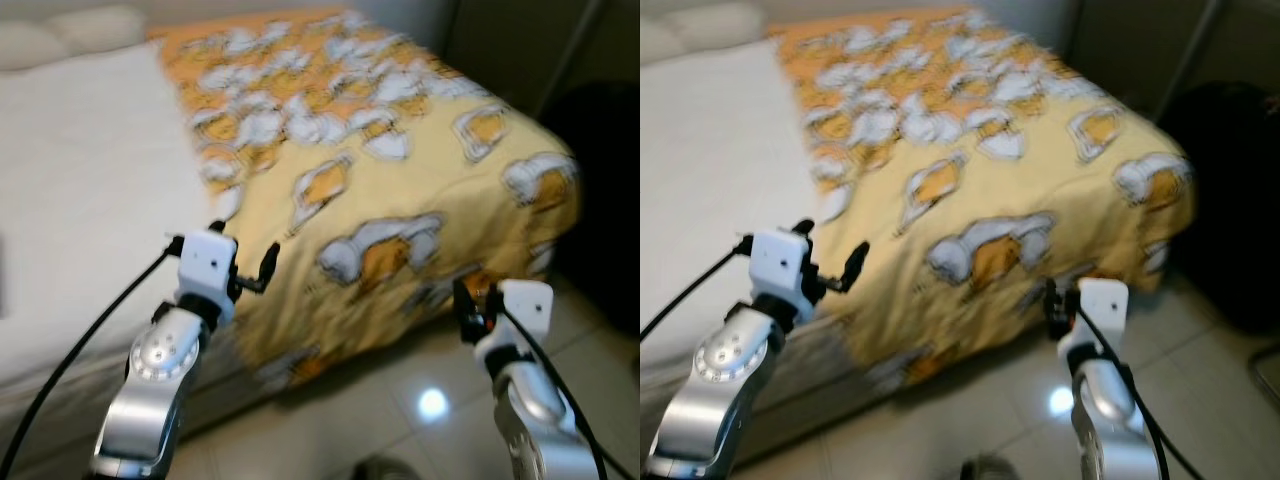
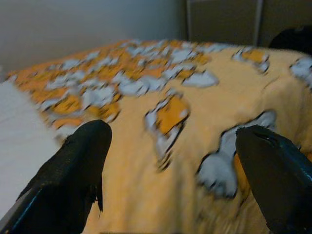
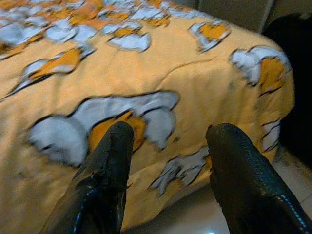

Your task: Clean up the room

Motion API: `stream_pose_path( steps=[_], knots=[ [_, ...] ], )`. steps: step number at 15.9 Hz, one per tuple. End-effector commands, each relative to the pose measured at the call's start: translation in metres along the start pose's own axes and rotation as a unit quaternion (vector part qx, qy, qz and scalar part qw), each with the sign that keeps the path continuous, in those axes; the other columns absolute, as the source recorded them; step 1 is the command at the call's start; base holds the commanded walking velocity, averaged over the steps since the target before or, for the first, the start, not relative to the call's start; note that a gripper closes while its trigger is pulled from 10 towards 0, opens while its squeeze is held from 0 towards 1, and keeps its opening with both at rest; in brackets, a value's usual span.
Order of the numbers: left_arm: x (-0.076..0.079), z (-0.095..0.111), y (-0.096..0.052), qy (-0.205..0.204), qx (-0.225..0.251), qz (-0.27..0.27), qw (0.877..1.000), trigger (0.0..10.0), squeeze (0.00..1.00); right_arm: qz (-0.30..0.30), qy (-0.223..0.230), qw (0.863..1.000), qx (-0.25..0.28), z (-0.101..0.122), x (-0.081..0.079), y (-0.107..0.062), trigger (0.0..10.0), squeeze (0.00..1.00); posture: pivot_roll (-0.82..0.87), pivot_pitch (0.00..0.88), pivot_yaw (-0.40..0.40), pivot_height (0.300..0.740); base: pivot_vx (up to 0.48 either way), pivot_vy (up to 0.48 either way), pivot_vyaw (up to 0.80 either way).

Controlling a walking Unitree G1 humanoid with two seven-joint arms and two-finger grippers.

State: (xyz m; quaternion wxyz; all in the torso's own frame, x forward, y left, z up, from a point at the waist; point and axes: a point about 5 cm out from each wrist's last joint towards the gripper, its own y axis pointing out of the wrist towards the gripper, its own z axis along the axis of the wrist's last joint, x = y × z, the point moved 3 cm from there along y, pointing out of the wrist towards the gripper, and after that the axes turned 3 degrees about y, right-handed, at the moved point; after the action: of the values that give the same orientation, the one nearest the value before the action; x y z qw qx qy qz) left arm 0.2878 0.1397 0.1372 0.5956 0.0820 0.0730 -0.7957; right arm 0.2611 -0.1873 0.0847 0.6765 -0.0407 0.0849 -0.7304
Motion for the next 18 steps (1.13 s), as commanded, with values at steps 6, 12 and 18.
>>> stream_pose_path(
  steps=[6,12,18],
  knots=[
    [0.001,-0.004,-0.002,0.007,-0.007,-0.009,1.0,10.0,0.0,0.002,0.004,1.0,0.004,-0.002,0.0,-0.002,10.0,0.0,-0.14,0.041,0.004,0.74,0.291,0.0,-0.77],
    [-0.008,-0.021,-0.006,-0.001,-0.032,0.008,0.999,10.0,0.0,0.009,0.0,1.0,0.015,0.002,0.0,0.001,10.0,0.0,-0.14,0.052,-0.001,0.74,0.29,0.0,-0.77],
    [-0.01,-0.024,-0.008,-0.003,-0.033,0.013,0.999,10.0,0.0,0.007,-0.004,1.0,0.023,0.005,0.005,0.003,10.0,0.0,-0.14,0.058,-0.011,0.74,0.291,0.0,-0.13]
  ],
)
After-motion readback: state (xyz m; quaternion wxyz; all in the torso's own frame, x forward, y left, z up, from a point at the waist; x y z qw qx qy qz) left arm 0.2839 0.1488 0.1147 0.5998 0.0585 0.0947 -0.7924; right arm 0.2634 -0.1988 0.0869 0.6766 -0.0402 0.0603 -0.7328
